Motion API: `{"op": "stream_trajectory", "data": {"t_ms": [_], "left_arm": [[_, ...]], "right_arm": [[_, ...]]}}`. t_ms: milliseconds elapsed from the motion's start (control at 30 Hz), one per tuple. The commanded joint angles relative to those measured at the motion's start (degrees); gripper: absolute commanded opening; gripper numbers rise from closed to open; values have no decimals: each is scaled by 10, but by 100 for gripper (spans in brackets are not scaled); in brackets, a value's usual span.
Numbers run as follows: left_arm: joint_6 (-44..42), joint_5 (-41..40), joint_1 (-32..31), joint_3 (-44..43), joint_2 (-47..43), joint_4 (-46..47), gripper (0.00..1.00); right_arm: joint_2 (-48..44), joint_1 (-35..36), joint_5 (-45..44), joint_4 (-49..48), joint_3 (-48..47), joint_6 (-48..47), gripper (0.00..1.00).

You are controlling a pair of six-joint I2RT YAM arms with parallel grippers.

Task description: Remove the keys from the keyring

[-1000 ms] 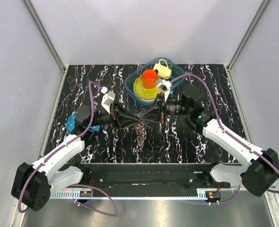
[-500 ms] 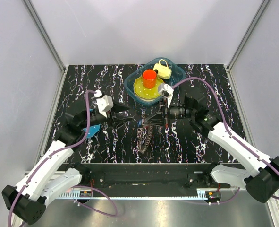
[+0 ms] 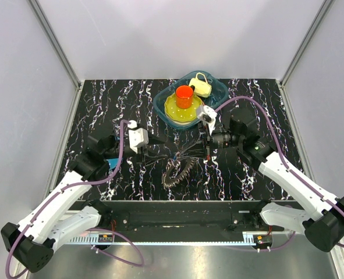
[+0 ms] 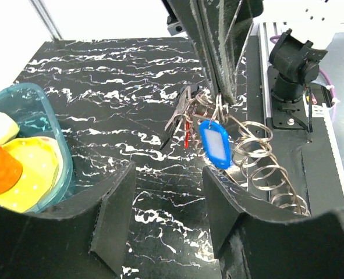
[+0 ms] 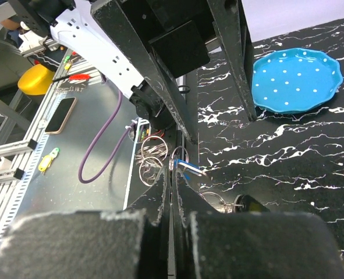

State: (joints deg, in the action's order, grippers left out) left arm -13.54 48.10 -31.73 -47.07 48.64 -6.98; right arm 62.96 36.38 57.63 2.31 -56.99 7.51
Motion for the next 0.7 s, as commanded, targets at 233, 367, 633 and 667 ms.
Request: {"op": "stream_trajectory", "data": {"t_ms": [233,367,633,667], "left_arm": [[-25,-5,-60,-27,2,25,55],[-8,-22,-69,-10,9,56,57],[9,-49,-84,-5,27,95,58],[9,-50,-84,-5,29,97,58]], "right_arm": [[1,5,40,-70,-24,24,0],[4,4,40,-87,-18,37,0],[4,4,38,-93,-16,38,0],[5,4,38,-92,-15,38,0]]}}
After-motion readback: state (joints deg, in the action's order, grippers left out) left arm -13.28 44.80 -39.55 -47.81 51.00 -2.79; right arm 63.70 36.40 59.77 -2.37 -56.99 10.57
